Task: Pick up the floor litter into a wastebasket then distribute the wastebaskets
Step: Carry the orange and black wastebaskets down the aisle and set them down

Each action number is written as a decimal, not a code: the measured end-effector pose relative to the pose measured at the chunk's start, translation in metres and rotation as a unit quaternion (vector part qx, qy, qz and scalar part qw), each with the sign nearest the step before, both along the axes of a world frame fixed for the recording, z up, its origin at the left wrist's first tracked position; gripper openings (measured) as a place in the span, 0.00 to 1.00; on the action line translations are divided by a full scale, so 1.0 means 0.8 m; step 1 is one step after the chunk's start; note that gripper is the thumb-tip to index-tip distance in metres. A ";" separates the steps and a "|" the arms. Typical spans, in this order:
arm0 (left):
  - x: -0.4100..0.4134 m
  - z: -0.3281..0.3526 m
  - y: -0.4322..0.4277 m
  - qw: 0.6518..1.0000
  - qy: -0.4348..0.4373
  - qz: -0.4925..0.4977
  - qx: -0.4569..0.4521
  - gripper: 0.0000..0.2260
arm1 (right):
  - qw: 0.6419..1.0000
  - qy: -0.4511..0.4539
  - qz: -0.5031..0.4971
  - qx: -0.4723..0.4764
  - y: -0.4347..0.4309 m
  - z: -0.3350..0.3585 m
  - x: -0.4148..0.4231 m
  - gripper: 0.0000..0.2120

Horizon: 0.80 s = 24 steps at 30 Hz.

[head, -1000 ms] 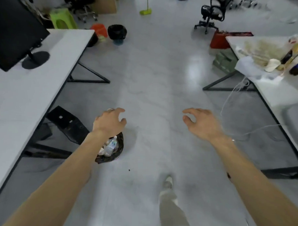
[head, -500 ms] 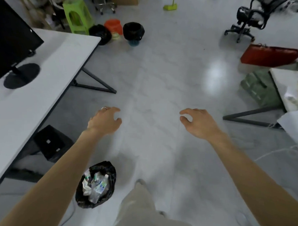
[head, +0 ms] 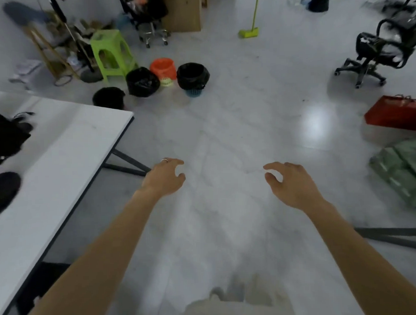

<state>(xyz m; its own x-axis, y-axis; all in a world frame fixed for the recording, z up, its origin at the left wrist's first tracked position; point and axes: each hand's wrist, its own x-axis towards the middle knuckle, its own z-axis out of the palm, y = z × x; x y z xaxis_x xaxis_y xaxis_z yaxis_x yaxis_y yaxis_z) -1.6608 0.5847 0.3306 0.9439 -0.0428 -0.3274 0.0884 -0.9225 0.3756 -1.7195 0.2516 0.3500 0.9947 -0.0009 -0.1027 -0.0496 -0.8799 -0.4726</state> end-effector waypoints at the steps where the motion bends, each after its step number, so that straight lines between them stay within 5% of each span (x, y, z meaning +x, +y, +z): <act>1: 0.042 -0.002 -0.008 1.000 0.004 -0.006 0.006 0.21 | 1.000 -0.001 0.001 0.000 -0.009 -0.005 0.038 0.15; 13: 0.471 -0.033 -0.087 0.996 0.020 0.083 -0.004 0.20 | 0.996 0.042 0.069 0.022 -0.092 -0.028 0.553 0.16; 24: 0.816 -0.065 -0.021 0.983 0.031 0.183 -0.009 0.19 | 0.981 0.056 0.187 -0.019 -0.003 -0.049 0.992 0.16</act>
